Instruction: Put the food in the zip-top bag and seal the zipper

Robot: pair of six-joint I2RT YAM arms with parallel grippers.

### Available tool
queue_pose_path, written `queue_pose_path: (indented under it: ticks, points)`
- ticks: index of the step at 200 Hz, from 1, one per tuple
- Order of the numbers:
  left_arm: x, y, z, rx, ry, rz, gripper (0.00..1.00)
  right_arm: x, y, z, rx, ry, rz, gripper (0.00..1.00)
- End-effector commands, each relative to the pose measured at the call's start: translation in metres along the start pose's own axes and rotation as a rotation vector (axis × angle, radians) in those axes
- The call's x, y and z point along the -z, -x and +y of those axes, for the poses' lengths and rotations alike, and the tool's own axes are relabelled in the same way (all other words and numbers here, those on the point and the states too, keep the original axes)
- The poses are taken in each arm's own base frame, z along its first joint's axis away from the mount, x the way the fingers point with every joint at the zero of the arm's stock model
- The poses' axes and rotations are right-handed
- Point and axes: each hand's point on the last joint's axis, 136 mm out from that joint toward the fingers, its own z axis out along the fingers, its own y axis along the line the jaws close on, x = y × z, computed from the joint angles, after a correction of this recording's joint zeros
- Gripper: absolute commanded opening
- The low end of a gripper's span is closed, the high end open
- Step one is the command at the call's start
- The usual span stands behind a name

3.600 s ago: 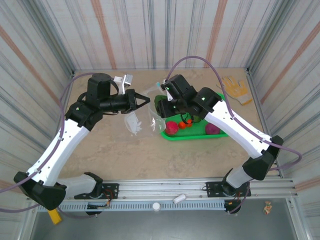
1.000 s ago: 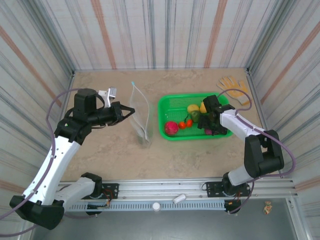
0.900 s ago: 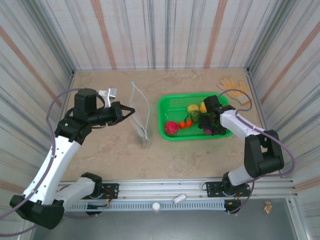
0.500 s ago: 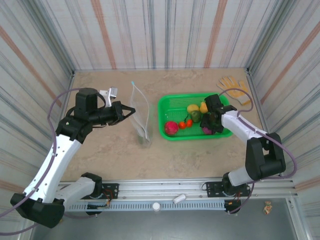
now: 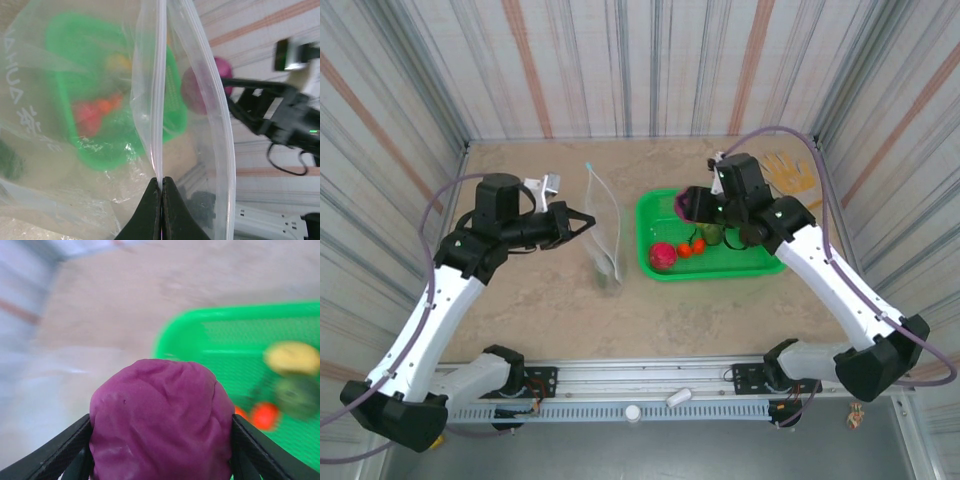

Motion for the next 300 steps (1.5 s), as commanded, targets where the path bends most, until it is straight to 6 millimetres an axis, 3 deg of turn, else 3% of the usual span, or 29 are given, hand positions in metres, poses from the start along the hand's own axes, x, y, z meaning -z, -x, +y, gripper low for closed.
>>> queue_pose_path:
  ticks: [1,18,39,78,120,161,196,269,300]
  points:
    - [-0.005,-0.002,-0.012,-0.03,-0.014,0.025,0.0,0.023,0.009,0.063,0.109,0.184,0.005,0.52]
    - [-0.011,-0.005,-0.016,-0.04,-0.016,0.041,0.0,0.039,0.017,0.103,0.153,0.29,-0.016,0.53]
    - [-0.014,-0.006,-0.021,-0.05,-0.023,0.052,0.0,0.047,0.016,0.13,0.19,0.352,0.001,0.53]
    - [-0.013,-0.003,-0.026,-0.056,-0.024,0.042,0.0,0.041,-0.01,0.159,0.262,0.397,0.08,0.54]
    - [-0.008,0.002,-0.034,-0.079,-0.029,0.027,0.0,0.02,-0.037,0.153,0.332,0.294,0.157,0.54]
    - [-0.002,0.005,-0.039,-0.097,-0.028,0.013,0.0,0.003,-0.035,0.111,0.389,0.026,0.139,0.53]
    - [0.005,0.007,-0.045,-0.125,-0.019,0.005,0.0,-0.001,-0.034,0.093,0.408,-0.071,0.133,0.55]
    - [0.004,0.01,-0.047,-0.128,-0.022,0.005,0.0,-0.001,-0.035,0.103,0.4,-0.027,0.15,0.88]
    - [0.004,0.009,-0.046,-0.128,-0.019,0.005,0.0,0.003,-0.034,0.105,0.399,-0.014,0.147,0.89]
